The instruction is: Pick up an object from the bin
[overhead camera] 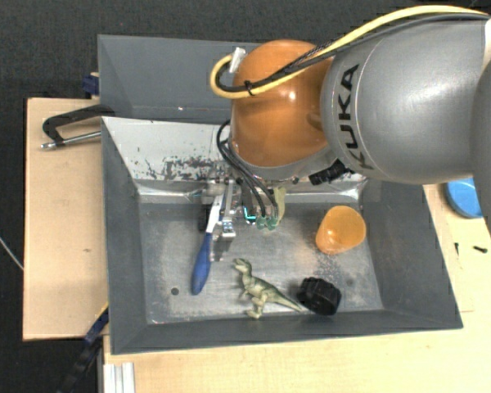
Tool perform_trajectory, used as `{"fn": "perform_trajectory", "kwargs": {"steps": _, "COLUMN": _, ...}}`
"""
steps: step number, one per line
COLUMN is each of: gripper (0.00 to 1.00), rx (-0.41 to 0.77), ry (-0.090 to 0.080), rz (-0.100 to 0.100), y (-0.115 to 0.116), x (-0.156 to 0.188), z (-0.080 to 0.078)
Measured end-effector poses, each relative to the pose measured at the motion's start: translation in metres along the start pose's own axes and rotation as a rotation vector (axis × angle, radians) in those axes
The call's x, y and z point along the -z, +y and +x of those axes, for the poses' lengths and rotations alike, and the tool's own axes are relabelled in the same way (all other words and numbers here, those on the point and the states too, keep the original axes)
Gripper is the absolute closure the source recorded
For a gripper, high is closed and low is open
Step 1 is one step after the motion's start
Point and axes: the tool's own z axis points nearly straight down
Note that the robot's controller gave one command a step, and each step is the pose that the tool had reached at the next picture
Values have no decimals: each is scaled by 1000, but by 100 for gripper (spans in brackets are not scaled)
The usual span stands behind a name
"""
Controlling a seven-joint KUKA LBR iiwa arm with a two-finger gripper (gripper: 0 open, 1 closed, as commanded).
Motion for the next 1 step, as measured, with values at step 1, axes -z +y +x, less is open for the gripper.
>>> {"fn": "perform_trajectory", "kwargs": {"steps": 1, "gripper": 0, "rx": 146, "ry": -12, "rz": -2, "y": -1, "x": -141, "z": 12}}
